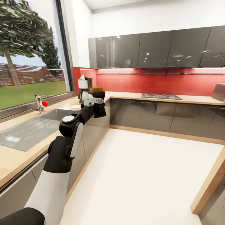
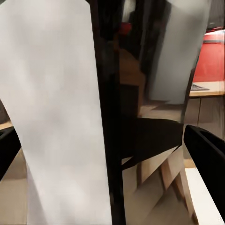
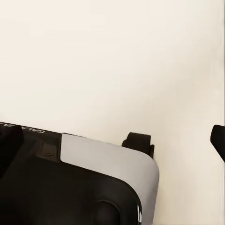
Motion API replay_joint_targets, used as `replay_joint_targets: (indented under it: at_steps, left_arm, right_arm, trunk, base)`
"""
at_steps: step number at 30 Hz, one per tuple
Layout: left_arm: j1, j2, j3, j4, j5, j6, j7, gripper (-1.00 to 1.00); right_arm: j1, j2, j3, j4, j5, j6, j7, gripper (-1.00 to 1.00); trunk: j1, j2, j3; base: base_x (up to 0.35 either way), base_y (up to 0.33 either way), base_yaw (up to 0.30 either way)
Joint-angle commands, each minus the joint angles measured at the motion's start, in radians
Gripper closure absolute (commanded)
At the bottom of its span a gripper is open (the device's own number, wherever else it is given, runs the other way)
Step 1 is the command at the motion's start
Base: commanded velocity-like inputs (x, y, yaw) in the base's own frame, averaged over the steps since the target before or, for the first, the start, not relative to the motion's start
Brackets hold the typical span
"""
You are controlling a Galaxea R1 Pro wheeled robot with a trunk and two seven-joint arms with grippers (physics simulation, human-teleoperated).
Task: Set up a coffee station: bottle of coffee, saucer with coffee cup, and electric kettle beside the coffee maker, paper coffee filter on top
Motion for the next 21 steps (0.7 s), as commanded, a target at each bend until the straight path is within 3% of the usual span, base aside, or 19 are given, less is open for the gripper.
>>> replay_joint_targets:
  at_steps: [1, 7, 21]
  left_arm:
    - [-0.001, 0.0, 0.001, -0.001, -0.003, 0.005, -0.006, 1.0]
    - [-0.001, 0.0, 0.001, 0.0, -0.003, 0.005, -0.006, 1.0]
    - [-0.001, 0.0, 0.002, 0.0, -0.003, 0.005, -0.006, 1.0]
  right_arm:
    - [-0.001, -0.001, -0.008, 0.002, 0.01, -0.004, 0.001, -1.0]
    - [-0.001, -0.001, -0.008, 0.002, 0.009, -0.004, 0.001, -1.0]
    - [-0.001, -0.001, -0.008, 0.002, 0.011, -0.004, 0.001, -1.0]
  trunk:
    - [0.001, -0.001, -0.001]
    - [0.001, -0.001, -0.001]
    - [0.001, -0.001, -0.001]
  base:
    - [0.318, -0.126, -0.235]
    - [0.308, -0.148, -0.172]
    - [0.294, -0.188, -0.012]
